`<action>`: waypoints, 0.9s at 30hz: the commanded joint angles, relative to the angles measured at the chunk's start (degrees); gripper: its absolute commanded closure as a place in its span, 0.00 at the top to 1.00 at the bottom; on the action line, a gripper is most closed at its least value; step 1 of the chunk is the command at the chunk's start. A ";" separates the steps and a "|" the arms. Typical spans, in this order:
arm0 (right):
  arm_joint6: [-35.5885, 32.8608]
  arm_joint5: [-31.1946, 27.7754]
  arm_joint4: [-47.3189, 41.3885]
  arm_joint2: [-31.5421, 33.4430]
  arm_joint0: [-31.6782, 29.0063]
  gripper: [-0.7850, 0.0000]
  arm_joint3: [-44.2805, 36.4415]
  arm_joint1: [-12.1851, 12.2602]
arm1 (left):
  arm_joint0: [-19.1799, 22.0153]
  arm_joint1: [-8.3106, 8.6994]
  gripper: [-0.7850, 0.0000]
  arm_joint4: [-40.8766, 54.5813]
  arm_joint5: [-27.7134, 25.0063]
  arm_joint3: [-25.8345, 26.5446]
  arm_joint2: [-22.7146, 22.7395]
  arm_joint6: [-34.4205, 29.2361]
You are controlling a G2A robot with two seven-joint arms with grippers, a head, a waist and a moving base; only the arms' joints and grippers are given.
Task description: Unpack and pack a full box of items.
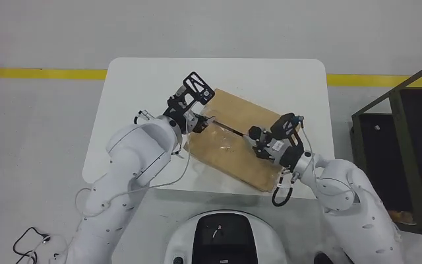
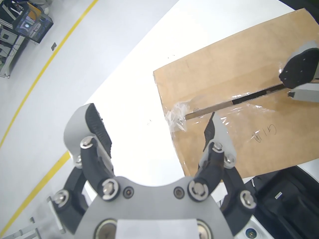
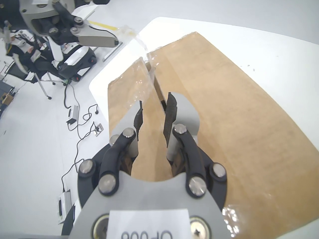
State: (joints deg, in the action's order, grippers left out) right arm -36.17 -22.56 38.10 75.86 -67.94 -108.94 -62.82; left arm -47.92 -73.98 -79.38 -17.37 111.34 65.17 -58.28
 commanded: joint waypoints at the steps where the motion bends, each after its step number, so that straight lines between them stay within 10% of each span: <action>1: -1.51 -1.86 -1.65 0.53 0.22 0.42 0.12 0.18 | 0.04 -0.02 1.00 -0.05 0.08 0.03 -0.09 0.02; 13: -3.27 -1.32 -1.79 -4.49 7.41 0.53 5.76 -0.33 | -0.30 0.11 1.00 -0.28 0.01 1.16 0.70 -0.24; 27: -1.76 -1.20 -5.02 -14.65 19.78 0.39 18.06 -2.87 | -2.24 0.55 1.00 -0.53 -0.30 3.08 2.76 -1.02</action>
State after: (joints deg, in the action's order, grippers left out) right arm -37.92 -23.60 33.26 61.71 -48.85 -91.46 -65.56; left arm -49.99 -73.47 -79.94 -17.75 114.24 67.75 -59.21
